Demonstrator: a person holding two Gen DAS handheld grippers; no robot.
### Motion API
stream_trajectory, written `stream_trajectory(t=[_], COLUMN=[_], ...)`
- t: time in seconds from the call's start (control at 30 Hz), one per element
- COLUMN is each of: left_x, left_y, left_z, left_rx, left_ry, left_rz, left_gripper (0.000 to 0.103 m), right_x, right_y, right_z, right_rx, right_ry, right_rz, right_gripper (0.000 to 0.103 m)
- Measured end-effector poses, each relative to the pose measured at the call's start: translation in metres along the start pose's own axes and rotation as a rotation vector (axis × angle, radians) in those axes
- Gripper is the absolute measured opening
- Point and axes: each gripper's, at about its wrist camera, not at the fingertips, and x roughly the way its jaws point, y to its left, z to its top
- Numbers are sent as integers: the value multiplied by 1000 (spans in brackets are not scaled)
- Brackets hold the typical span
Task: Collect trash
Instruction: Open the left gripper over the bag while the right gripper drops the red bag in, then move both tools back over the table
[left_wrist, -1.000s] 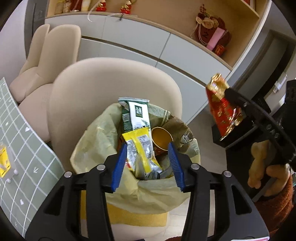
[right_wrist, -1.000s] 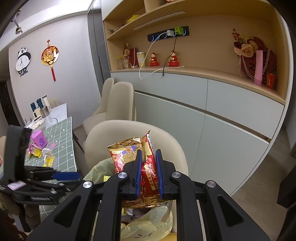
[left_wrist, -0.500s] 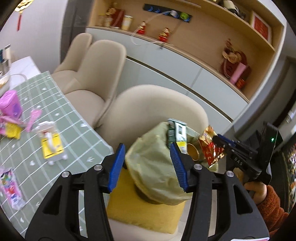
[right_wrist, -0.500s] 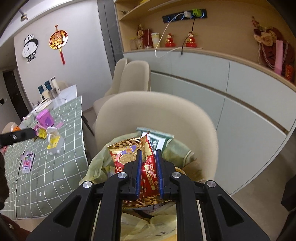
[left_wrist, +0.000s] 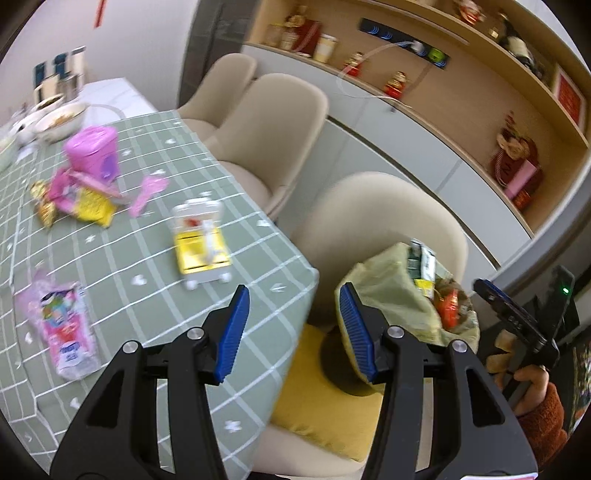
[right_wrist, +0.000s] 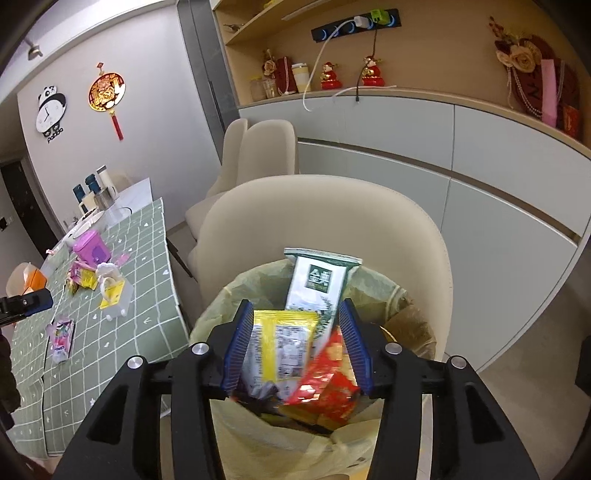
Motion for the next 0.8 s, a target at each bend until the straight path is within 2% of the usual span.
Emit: stream_trajectory(t=[0.17,0.37,0.43,0.47,0.5,0.63,0.8], left_x=[-15,-43,-57,-63,-72,-98,-122], left_y=[49,115,141,153,170,222,272], left_z=[-4,-12,-16,-18,-21,-32,-48], left_rx=[-51,-122,-152,-168,-193,-280,-347], left_ry=[-30,-66,-82,-89,-99,-122,-129], left_rz=[69,166,200,213,229,279,318], left_gripper=[48,48,49,49,49,50,50], right_x=[-8,-3,0,2,4,16,33], right_y=[36,100,129,141,154,216,291], right_z=[2,4,3,3,3,-3,-21], right_rx=[-48,-88,-106,-113,-121,-202,-322], right_ry=[-19,-26,-32,-30,-27,8,111], right_rz=[24,111,153,174,197,256,346], right_gripper=[46,46,50,58,60,65,65])
